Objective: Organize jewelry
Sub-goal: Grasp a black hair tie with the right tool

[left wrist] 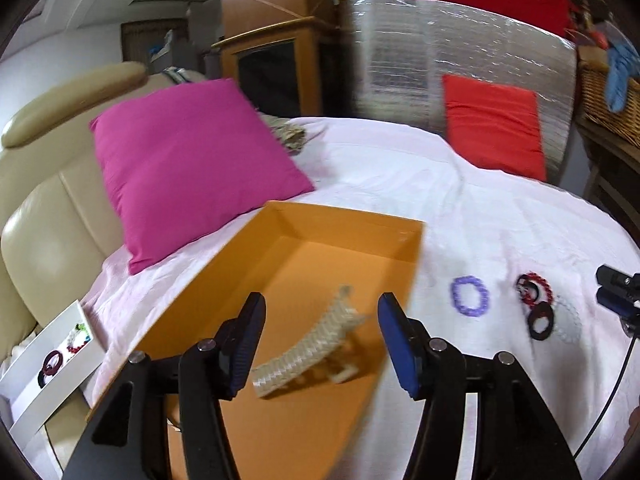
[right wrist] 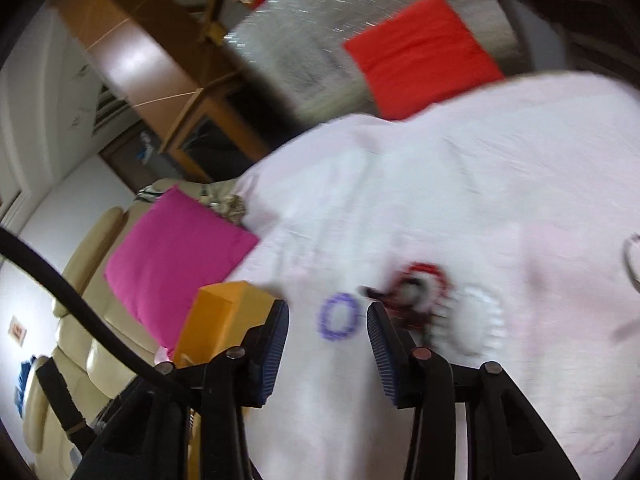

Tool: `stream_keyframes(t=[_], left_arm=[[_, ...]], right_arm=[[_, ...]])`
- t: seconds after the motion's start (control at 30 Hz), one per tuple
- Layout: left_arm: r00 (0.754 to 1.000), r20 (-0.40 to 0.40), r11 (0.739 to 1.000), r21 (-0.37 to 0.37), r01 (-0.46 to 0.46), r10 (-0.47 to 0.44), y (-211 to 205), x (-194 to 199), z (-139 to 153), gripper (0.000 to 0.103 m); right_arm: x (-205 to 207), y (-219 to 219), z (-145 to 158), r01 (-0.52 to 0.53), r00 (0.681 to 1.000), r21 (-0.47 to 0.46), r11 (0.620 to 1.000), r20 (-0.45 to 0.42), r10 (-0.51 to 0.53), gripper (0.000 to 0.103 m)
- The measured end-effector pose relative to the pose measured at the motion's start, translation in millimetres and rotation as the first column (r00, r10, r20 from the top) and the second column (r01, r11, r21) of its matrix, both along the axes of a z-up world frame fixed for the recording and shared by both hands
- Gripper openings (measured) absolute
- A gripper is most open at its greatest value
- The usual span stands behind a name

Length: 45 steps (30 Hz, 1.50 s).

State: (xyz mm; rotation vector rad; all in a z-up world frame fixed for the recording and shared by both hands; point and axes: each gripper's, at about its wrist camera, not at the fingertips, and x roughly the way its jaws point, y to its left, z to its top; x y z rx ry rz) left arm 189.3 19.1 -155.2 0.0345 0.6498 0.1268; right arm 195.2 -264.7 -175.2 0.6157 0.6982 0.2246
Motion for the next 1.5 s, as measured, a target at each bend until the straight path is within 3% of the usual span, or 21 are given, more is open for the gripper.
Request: stream_keyframes(t=[0.13,0.2,0.27,0.37,0.67,0.77,0.87,1.07,1.27,1.5], left_arm=[[0.999,-0.014,0.999,0.004,0.04,-0.04,-23.5,6.6,-4.6,0.059],[0.998,-0.02,0.998,0.012,0.067,-0.067,-36.3,9.6,-7.1,0.059],[0.996,-0.026,0.996,0.023,0.083,-0.082,-45.5,12.3,-10.0,0.059],[0.993,-0.046,0.993,0.022,0.112,-0.111,-59.0,16.0,-15.1,0.059],[0.982,-0.07,0.985,-0.009,0.174,-0.174,-75.1,26.5,-21.5,0.059],[0.979,-0.068,0.98,-0.072,0.187,-0.192,-71.3,34.6,-22.0,0.059],[0.974,-0.073,0.969,-0.14,0.203,-0.215,-71.1,46.4,-25.1,0.059],[0.946,-0.077,0.919,-0.274,0.285,-0.316,-91.3,64.8,-32.5,0.059],[0.917,-0.108,0.894,-0.292,0.341,-0.385,-132.4,89.1,-41.9,0.06],[0.895,-0.158,0.868,-0.363,0.34,-0.417,-146.3,110.6,-58.2,0.06]], right_arm=[[8.7,-29.4,-32.3,-0.006,0.993,0.176,0.984,-0.111,0.026,0.031],[17.6,-29.2,-50.3,-0.024,0.981,0.257,0.966,-0.18,0.072,0.031],[24.9,-22.3,-65.5,0.005,0.961,0.267,0.964,-0.269,0.069,0.029],[29.1,-19.0,-75.9,0.032,0.947,0.256,0.966,-0.318,0.053,0.029],[49.5,-17.4,-91.8,0.153,0.94,0.226,0.962,-0.332,-0.072,0.029],[52.5,-17.4,-92.2,0.171,0.939,0.199,0.965,-0.33,-0.098,0.011],[49.2,-23.5,-90.0,0.17,0.942,0.216,0.961,-0.322,-0.095,0.01],[24.3,-51.0,-73.2,0.158,0.959,0.247,0.956,-0.269,-0.089,0.01],[-1.4,-104.1,-58.3,0.244,0.952,0.246,0.938,-0.244,-0.184,0.01],[-4.5,-131.1,-64.1,0.32,0.925,0.23,0.919,-0.287,-0.25,0.01]])
